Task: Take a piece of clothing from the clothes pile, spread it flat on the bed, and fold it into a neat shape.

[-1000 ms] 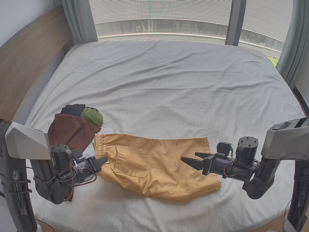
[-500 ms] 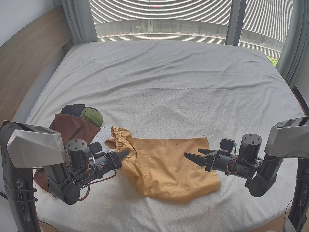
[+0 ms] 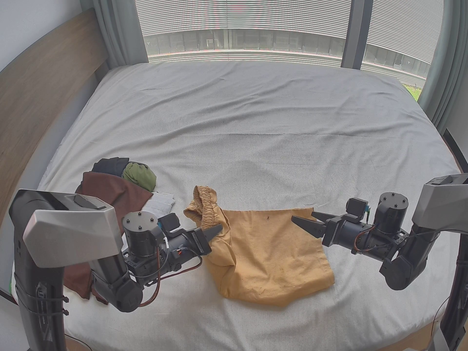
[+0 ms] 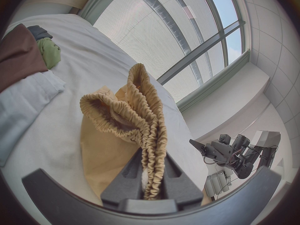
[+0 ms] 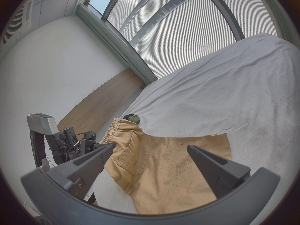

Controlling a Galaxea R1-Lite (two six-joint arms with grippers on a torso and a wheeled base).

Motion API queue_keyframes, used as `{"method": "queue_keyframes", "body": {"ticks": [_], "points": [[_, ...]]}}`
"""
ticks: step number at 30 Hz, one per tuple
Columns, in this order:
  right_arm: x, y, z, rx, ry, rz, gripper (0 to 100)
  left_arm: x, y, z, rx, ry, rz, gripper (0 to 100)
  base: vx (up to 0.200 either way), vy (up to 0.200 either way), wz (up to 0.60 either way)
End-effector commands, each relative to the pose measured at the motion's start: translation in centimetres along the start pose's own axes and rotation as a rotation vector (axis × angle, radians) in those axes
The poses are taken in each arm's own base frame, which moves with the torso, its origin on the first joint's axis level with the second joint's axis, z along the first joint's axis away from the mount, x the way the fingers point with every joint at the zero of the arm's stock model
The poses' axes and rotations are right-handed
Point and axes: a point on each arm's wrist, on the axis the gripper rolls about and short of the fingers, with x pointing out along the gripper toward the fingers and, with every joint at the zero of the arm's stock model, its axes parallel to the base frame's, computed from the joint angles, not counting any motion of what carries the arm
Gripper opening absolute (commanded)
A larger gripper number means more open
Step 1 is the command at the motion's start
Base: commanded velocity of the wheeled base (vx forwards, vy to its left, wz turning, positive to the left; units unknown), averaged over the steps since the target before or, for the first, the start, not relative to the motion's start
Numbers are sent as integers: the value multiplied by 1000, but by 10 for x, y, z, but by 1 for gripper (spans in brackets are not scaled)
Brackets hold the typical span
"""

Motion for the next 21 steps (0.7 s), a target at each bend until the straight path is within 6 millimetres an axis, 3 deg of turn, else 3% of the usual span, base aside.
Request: {"method": "queue_keyframes", "body": {"ticks": [1, 12, 21], "points": [[-5, -5, 8, -3, -27, -15, 100, 18, -7, -12, 8, 3, -28, 0, 0, 0, 0], [-14, -22, 16, 17, -44, -35, 100, 32, -29, -23, -10, 25, -95, 0, 0, 0, 0], [-16, -19, 21, 16, -62, -31, 100, 45, -53, -29, -51, 35, -170, 0, 0, 0, 0]]}}
